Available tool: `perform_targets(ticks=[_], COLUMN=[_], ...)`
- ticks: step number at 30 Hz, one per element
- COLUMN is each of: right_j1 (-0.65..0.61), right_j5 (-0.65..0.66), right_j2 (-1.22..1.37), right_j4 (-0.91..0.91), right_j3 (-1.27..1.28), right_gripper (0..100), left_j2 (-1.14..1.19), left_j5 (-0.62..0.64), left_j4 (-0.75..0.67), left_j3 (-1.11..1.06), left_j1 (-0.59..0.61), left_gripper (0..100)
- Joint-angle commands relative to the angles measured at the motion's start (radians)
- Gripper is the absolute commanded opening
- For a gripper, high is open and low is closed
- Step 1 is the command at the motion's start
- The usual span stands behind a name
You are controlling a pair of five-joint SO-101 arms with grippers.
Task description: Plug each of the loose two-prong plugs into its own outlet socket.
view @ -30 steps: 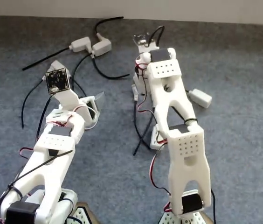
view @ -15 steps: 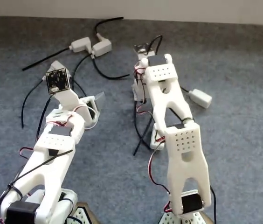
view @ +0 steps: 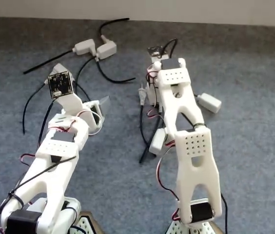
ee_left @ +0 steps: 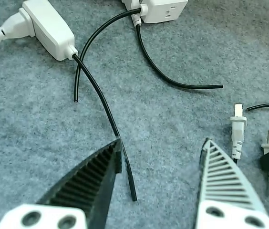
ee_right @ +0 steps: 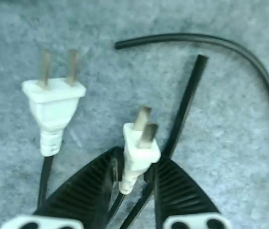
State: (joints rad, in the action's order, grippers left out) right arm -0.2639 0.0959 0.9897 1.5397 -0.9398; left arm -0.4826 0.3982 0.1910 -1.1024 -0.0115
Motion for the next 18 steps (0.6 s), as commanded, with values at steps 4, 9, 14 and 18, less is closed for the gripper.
perform_targets(ticks=[4,9,14,18], right_j1=[0.004,0.004,0.004,0.007], right_j5=[-0.005,-0.005,-0.005,-0.003], right_j2=[-0.039,-0.047,-0.047,-0.048], right_j4=[0.094,0.147,0.22,0.223], right_j3=[-0.168,-0.249,-0.427,-0.545], right_gripper=[5.7,5.5,5.5,5.5], left_j2=[-0.028,-0.028,-0.028,-0.028], left_j5=[0.002,0.002,0.002,0.002], left_j4=[-0.018,-0.018,-0.018,-0.018], left_j3=[0.005,0.005,0.005,0.005], left_j1=[0.005,0.005,0.005,0.004], left_gripper=[27,27,27,27])
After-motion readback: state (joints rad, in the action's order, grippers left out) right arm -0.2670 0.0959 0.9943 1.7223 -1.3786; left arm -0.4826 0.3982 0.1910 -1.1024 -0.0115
